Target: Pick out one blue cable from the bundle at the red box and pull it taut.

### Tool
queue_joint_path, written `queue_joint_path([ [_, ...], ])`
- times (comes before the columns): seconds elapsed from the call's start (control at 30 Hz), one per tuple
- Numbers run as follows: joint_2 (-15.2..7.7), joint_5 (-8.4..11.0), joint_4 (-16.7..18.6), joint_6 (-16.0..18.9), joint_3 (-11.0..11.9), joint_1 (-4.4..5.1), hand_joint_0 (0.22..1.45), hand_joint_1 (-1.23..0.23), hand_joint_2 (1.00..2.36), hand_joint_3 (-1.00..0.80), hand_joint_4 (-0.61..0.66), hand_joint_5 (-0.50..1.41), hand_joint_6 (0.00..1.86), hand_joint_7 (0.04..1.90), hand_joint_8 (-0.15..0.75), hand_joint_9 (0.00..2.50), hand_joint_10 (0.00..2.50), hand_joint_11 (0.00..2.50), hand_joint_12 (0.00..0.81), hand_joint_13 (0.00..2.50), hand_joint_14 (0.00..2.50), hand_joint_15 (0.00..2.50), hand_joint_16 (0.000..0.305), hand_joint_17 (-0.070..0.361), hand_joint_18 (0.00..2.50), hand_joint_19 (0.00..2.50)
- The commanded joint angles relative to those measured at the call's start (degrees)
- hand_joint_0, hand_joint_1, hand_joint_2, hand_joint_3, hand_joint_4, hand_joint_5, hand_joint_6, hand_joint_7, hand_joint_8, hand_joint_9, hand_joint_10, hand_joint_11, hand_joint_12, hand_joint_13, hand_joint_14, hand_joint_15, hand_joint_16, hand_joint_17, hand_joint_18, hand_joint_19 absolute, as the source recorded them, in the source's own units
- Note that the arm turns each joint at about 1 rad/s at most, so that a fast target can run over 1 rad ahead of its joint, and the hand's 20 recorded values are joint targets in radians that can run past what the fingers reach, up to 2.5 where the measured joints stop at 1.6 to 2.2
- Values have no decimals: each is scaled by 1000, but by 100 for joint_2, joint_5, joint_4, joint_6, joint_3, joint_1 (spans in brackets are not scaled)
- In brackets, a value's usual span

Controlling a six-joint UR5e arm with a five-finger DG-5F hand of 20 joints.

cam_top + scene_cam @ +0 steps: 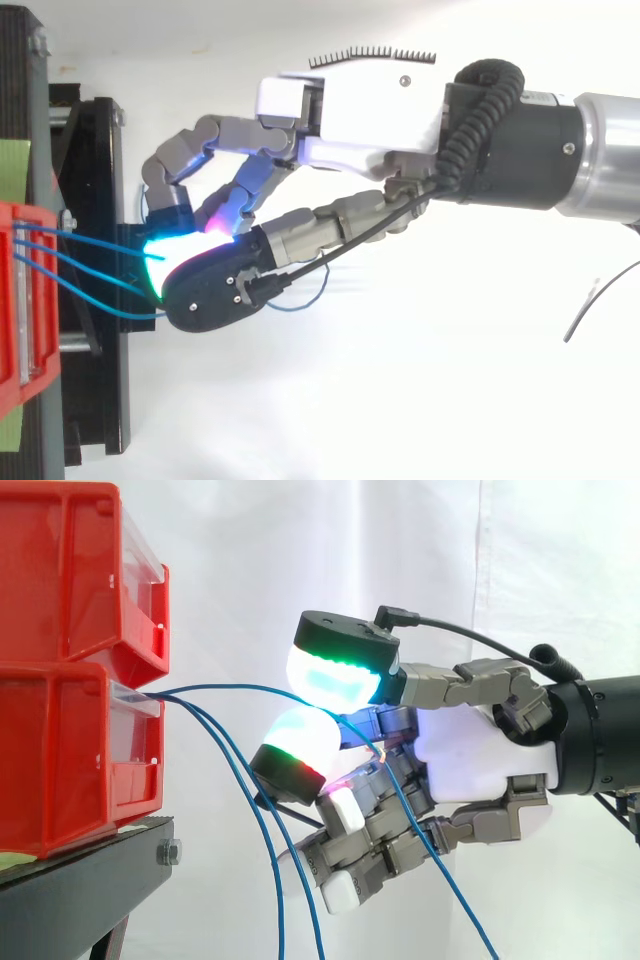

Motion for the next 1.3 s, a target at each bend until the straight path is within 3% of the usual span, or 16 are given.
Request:
queue_joint_path([
  [0.0,55,-4,-119,0,2,0,637,-699,1021,-276,73,-196,870,1219,267,902,24,680,316,699,14,342,49,110,557,504],
  [0.2,196,-4,-541,-9,2,18,679,-733,1012,-384,50,-205,876,1254,266,861,23,672,315,684,14,328,49,111,549,485],
  [0.4,240,-30,-839,-9,2,44,705,-746,1000,-500,67,-213,882,1150,257,848,24,679,308,682,13,317,49,111,559,458],
  [0.67,266,-21,-848,9,2,53,586,-740,1000,-500,126,-207,877,1100,264,888,23,681,309,700,13,323,49,110,576,482],
  [1.0,266,5,-848,9,11,35,491,-596,1000,-500,149,-197,841,1062,282,923,22,673,338,728,13,330,54,122,617,494],
  [1.27,266,5,-848,9,19,35,533,-458,1000,-500,125,-182,813,1107,273,931,22,664,328,719,14,335,51,116,584,518],
])
